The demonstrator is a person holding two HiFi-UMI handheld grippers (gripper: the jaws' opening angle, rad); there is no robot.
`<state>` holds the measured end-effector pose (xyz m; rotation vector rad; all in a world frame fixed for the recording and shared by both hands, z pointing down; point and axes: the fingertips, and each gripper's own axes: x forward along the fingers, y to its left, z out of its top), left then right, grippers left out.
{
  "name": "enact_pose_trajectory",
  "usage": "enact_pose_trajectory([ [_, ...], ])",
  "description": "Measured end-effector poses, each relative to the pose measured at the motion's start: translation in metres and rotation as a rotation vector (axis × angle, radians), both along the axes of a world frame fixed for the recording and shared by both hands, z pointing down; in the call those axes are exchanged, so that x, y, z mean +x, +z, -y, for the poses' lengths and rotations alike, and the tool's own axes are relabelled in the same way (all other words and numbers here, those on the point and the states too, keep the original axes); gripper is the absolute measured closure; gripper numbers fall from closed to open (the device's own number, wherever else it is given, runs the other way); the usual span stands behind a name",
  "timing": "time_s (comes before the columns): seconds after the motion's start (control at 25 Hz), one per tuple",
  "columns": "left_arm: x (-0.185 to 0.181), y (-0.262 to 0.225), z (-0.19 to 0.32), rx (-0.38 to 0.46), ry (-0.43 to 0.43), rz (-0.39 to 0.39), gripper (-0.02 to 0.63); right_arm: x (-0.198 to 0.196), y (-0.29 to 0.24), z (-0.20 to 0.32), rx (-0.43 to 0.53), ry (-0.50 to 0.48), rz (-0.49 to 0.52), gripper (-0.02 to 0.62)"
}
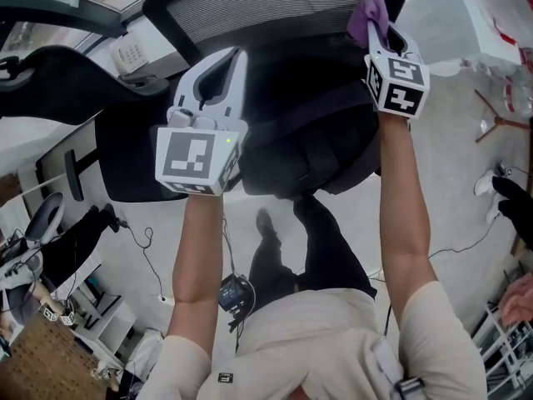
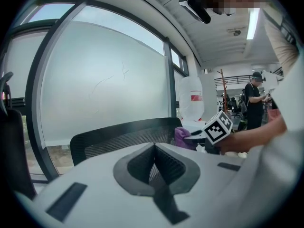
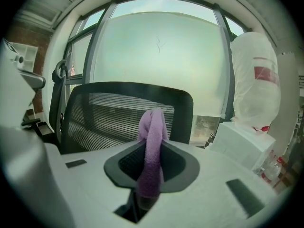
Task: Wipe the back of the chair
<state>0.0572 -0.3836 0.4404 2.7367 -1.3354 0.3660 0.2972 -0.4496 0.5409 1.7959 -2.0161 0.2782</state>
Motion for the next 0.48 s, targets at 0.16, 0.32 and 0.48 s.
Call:
enact_pose_trajectory([
  [0.16,-0.008,-0.026,-0.010,0.028,0.006,0.015,0.597,-0.007,-0.032,-0.014,0.022,-0.022,0.007,0.538],
  [0.32,-0.027,-0.059,-0.025,0.076,0.000,0.034,0.597,-0.018,-0.079,-0.034,0.058,-0.044,0.001,0.537],
  [0.48,-0.052,-0.086,-0.052,0.077,-0.015,0.042,0.597,-0.032,-0.124,-0.063,0.098,-0.064,-0.002,0.537],
])
